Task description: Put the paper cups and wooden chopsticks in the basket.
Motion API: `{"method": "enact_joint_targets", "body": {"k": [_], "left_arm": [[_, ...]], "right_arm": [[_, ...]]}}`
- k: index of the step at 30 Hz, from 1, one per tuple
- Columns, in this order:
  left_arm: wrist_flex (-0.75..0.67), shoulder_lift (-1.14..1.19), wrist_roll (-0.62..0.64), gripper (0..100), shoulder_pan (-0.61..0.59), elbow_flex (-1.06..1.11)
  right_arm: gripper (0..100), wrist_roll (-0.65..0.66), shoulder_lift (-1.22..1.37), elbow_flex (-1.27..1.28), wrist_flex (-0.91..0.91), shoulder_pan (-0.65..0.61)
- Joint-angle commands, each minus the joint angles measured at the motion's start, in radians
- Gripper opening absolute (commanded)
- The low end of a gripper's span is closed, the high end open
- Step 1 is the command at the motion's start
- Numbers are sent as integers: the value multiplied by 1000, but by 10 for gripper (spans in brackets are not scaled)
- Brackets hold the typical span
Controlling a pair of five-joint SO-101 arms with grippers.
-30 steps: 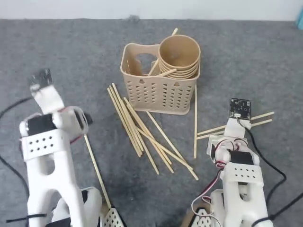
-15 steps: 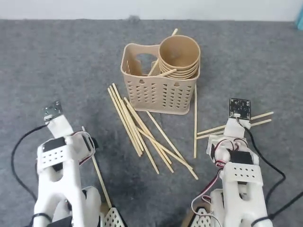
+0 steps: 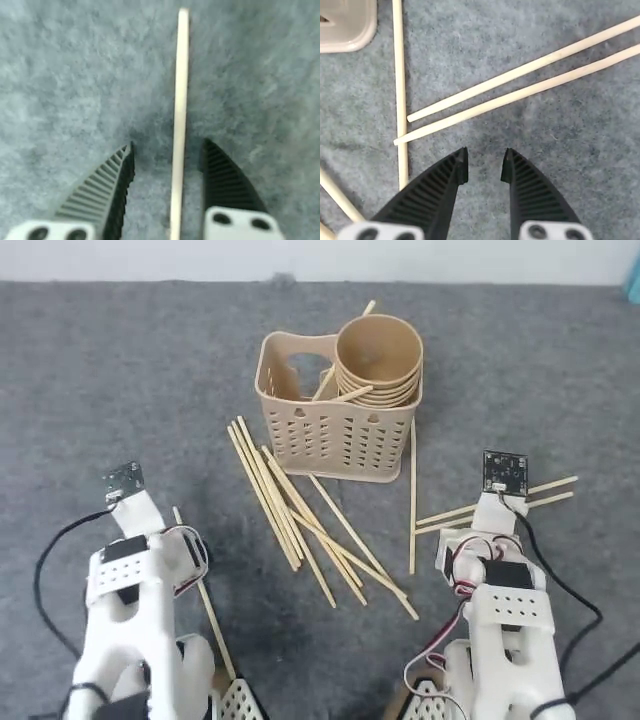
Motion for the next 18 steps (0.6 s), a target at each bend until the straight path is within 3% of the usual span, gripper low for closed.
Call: {"method": "enact_joint_targets", "body": {"k": [1, 2, 9, 18], "left_arm": [[-21, 133, -8, 40, 8, -93], [-18, 181, -8, 6, 9, -127], [-14, 333, -2, 13, 5, -309], [163, 98, 58, 13, 12, -587]], "right_arm": [[118, 12, -15, -11, -12, -10], [118, 12, -15, -11, -12, -10], [118, 12, -7, -11, -18, -10], [118, 12, -7, -11, -19, -10]]}}
